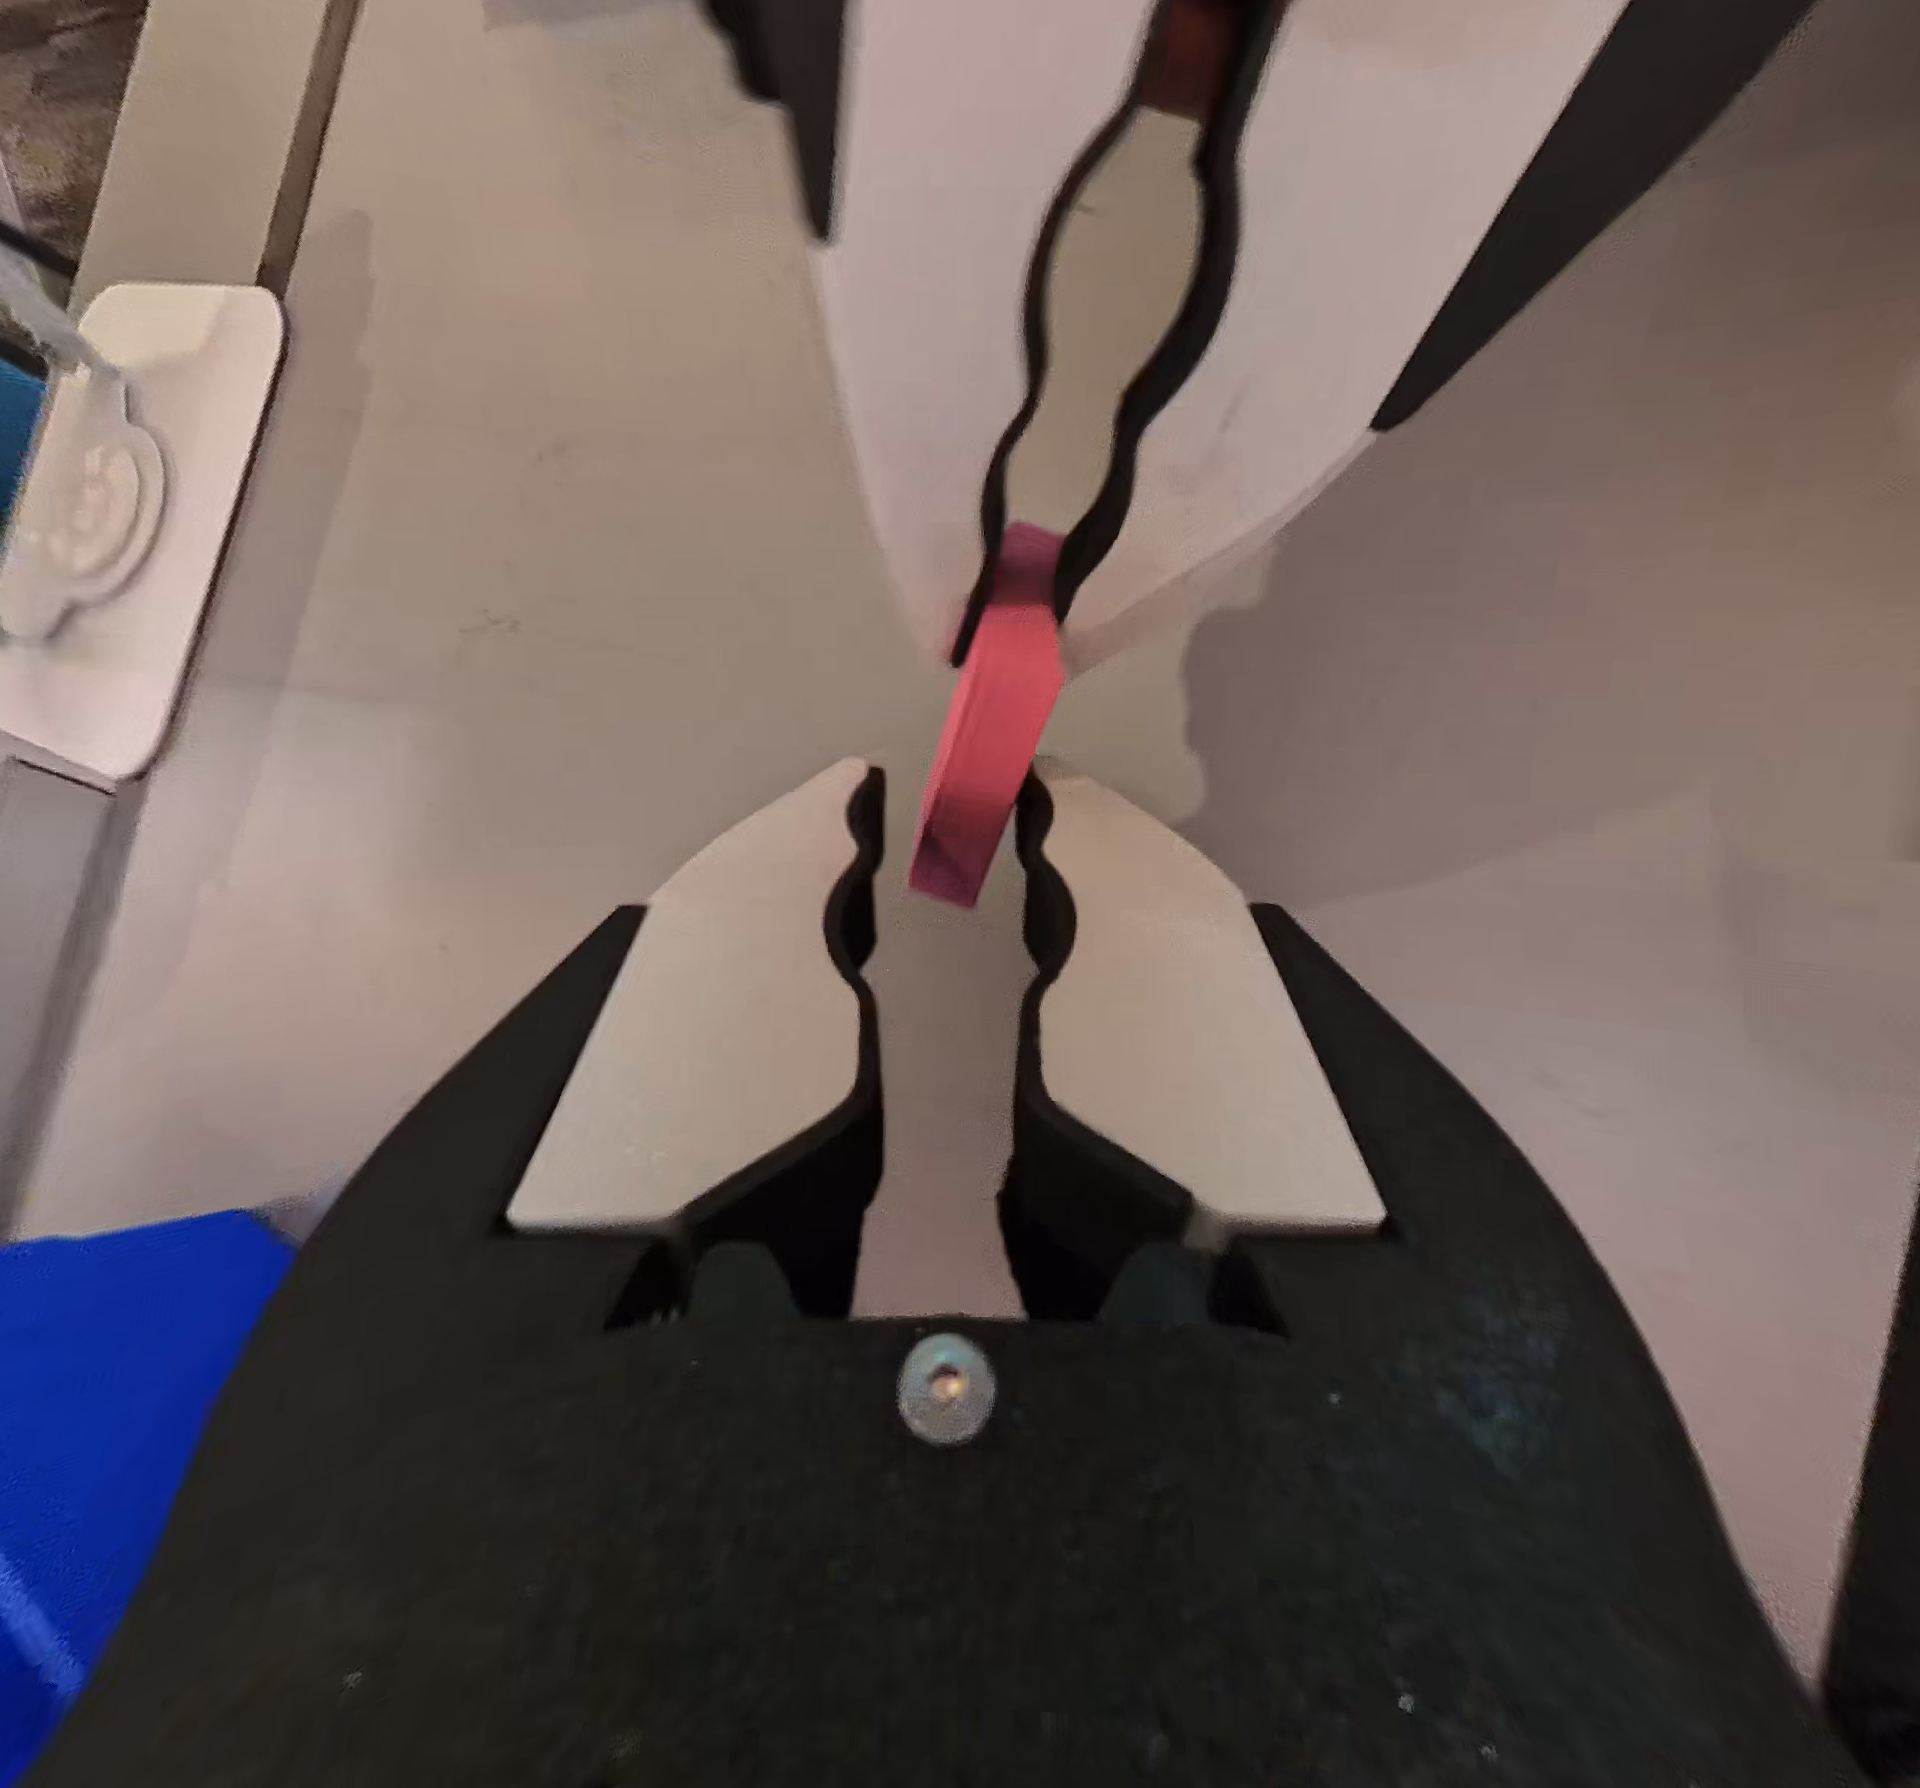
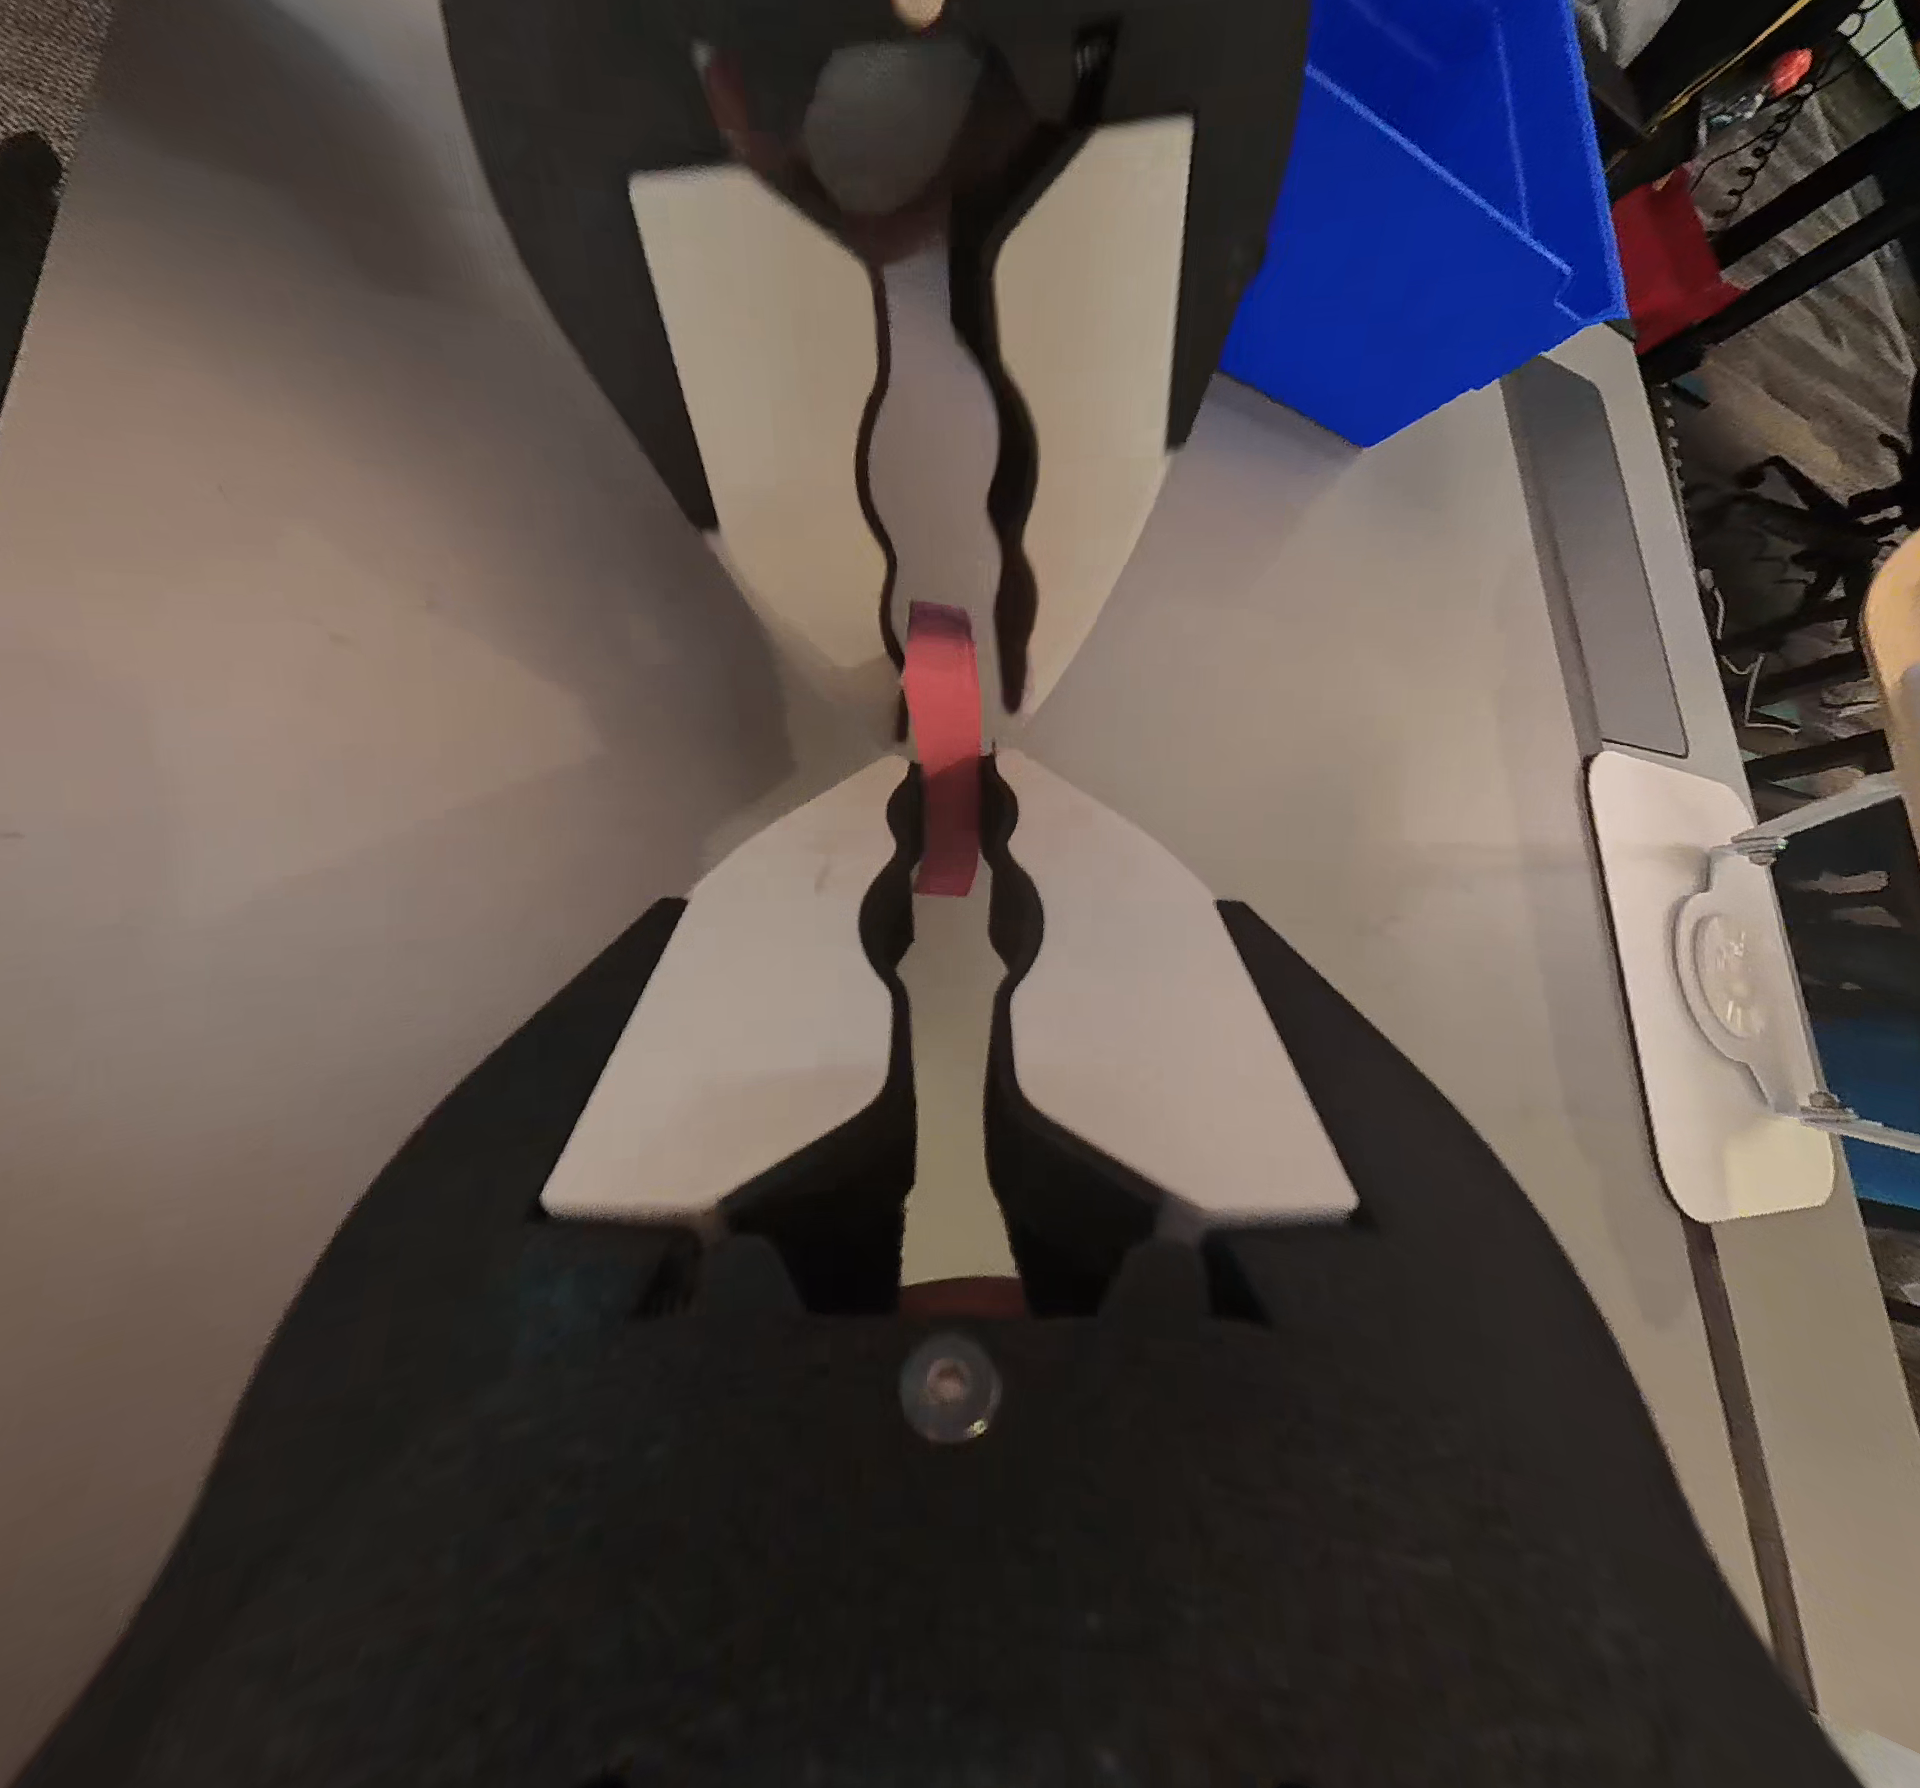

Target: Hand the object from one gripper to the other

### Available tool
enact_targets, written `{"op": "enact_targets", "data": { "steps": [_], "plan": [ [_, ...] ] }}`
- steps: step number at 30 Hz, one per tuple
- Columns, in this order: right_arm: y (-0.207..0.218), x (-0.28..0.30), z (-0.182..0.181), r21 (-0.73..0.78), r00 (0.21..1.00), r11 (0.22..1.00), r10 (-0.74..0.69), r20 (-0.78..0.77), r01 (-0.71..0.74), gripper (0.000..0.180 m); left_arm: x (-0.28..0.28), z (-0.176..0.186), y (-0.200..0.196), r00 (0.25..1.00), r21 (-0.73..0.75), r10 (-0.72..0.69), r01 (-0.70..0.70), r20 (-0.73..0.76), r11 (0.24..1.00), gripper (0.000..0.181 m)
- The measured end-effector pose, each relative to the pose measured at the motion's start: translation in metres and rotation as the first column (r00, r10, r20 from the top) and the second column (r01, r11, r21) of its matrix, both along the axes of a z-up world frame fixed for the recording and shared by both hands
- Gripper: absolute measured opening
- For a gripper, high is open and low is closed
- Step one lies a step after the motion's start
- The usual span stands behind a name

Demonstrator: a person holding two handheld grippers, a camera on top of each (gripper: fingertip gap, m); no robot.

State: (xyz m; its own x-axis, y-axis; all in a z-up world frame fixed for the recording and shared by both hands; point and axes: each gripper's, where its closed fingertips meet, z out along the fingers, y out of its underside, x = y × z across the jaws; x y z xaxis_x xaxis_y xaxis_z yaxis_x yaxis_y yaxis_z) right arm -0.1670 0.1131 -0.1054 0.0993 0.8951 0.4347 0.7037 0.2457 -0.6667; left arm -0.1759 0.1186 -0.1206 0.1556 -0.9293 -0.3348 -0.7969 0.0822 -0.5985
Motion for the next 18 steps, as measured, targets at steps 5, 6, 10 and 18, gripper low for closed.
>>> {"op": "enact_targets", "data": {
  "steps": [5,6,10,18],
  "plan": [
    [-0.001,0.023,0.013,0.0,1.0,1.0,0.009,0.009,-0.009,0.009,-0.008,0.013,-0.022,0.858,-0.221,0.159,-0.055,0.488,0.974,0.044],
    [0.0,0.027,0.02,-0.002,1.0,1.0,0.003,-0.012,-0.003,0.009,-0.016,0.009,-0.023,0.838,-0.207,0.19,-0.095,0.512,0.974,0.048],
    [0.01,0.044,0.037,0.005,0.997,0.999,-0.042,-0.068,0.043,0.009,-0.043,0.003,-0.018,0.832,-0.105,0.289,-0.272,0.474,0.956,0.063],
    [0.063,0.17,0.128,0.211,0.889,0.872,-0.394,-0.235,0.442,0.009,-0.044,0.001,-0.018,0.779,-0.242,0.344,-0.25,0.525,0.937,0.063]
  ]
}}
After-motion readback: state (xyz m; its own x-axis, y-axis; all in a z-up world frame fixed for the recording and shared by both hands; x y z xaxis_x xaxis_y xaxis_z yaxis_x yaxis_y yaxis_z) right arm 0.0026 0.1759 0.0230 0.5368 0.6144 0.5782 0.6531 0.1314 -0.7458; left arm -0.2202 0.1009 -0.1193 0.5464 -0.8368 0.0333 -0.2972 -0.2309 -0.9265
